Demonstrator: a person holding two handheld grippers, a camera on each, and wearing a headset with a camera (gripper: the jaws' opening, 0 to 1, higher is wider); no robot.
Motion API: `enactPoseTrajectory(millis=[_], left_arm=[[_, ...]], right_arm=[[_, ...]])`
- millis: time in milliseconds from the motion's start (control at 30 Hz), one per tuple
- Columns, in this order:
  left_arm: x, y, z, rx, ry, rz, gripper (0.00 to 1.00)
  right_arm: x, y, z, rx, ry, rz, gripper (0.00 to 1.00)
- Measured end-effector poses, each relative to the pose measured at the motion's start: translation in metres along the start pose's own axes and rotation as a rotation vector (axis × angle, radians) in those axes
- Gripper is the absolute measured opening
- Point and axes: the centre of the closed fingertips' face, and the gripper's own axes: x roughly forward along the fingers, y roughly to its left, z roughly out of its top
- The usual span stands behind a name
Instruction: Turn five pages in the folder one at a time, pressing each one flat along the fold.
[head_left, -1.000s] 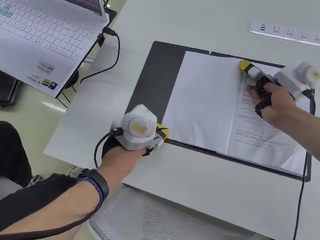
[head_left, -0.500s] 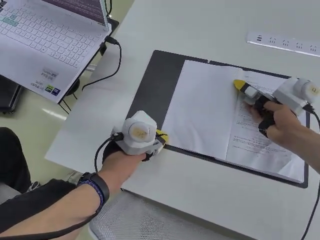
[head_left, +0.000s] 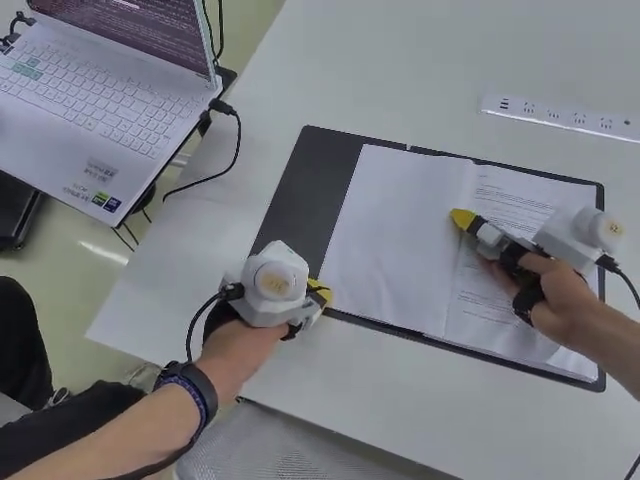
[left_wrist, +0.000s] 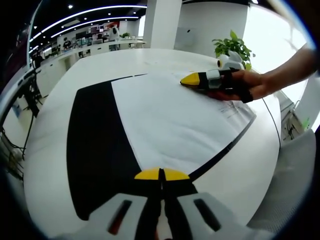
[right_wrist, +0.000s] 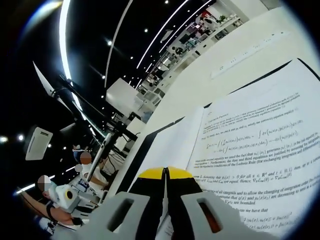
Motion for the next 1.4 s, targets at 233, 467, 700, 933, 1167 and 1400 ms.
enactPoseTrajectory(millis=[233, 467, 700, 933, 1167, 1400], left_arm=[[0.000, -0.001, 0.000, 0.005, 0.003, 0.000, 0.00], [0.001, 0.000, 0.000, 0.001, 0.000, -0.003, 0.00], [0.001, -0.001, -0.001, 0.009, 0.002, -0.006, 0.00], [0.000, 0.000, -0.001, 0.008, -0.004, -0.002, 0.00], [0.000, -0.001, -0.001, 0.014, -0.005, -0.009, 0.00], [0.000, 0.000, 0.000, 0.012, -0.009, -0.009, 0.00]], right_arm=[[-0.017, 0.020, -0.020, 0.012, 0.008, 0.019, 0.00], [-0.027, 0.032, -0.041, -0.010, 0.062, 0.047, 0.00], [-0.037, 0.038, -0.058, -0.001, 0.075, 0.061, 0.00], [-0.047, 0.045, -0.075, 0.014, 0.075, 0.065, 0.00], [-0.056, 0.052, -0.089, 0.024, 0.091, 0.074, 0.00], [-0.062, 0.043, -0.097, 0.050, 0.087, 0.085, 0.00]])
